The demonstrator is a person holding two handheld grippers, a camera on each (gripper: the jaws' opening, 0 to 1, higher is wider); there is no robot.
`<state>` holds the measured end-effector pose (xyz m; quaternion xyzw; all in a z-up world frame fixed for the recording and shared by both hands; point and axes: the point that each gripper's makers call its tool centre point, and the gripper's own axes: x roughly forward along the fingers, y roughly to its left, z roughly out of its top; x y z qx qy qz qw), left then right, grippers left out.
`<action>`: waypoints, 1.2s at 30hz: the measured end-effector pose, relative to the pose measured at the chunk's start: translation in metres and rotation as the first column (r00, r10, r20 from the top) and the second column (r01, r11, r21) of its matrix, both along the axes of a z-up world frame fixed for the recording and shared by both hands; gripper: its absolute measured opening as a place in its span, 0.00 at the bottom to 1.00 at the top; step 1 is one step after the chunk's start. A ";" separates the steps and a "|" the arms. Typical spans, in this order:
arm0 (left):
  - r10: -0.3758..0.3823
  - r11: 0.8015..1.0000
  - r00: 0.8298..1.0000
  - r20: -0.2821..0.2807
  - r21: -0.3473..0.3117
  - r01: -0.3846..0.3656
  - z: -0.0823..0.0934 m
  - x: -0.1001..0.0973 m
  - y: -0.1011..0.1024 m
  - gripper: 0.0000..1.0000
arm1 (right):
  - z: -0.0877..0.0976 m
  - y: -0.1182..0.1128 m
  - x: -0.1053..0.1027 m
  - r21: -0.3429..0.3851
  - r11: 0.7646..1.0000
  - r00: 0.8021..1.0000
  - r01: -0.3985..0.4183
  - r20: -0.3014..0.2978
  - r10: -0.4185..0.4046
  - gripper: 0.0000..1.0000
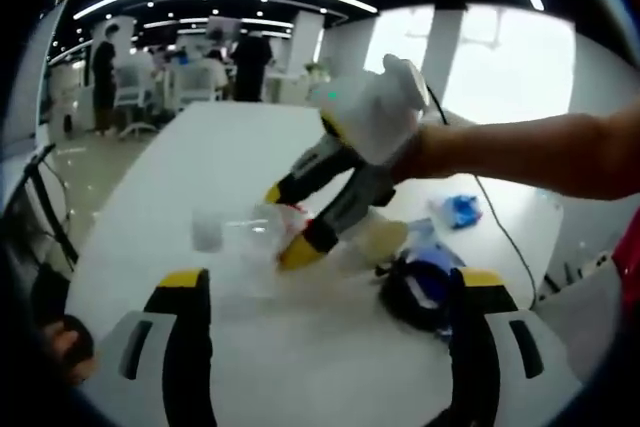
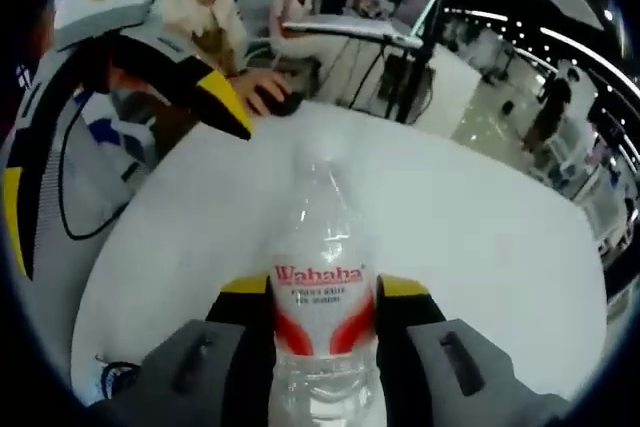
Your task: Arrange the tabletop items into an orderly group along one side of the table until the central work area is clear of visible clutter.
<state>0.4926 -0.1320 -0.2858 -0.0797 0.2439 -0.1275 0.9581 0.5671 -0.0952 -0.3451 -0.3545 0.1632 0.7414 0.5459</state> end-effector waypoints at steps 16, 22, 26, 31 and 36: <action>0.006 1.000 1.000 0.017 0.019 -0.006 0.008 0.004 0.011 0.96 | 0.034 -0.004 -0.002 0.130 0.990 0.994 0.062 -0.099 -0.049 0.37; 0.001 1.000 1.000 0.016 0.025 -0.002 0.009 0.004 0.011 0.95 | 0.045 -0.004 -0.008 0.190 0.978 0.981 0.090 -0.186 -0.054 0.37; -0.004 1.000 1.000 0.015 0.026 0.004 0.009 0.004 0.009 0.95 | 0.045 -0.004 -0.012 0.206 0.973 0.972 0.109 -0.227 -0.061 0.37; -0.006 1.000 1.000 0.011 0.027 0.006 0.007 0.004 0.008 0.95 | 0.041 -0.002 -0.024 0.223 0.970 0.969 0.101 -0.243 -0.045 0.37; -0.002 1.000 1.000 0.008 0.029 0.002 0.006 0.003 0.009 0.95 | 0.034 0.000 -0.034 0.238 0.967 0.966 0.094 -0.258 -0.030 0.37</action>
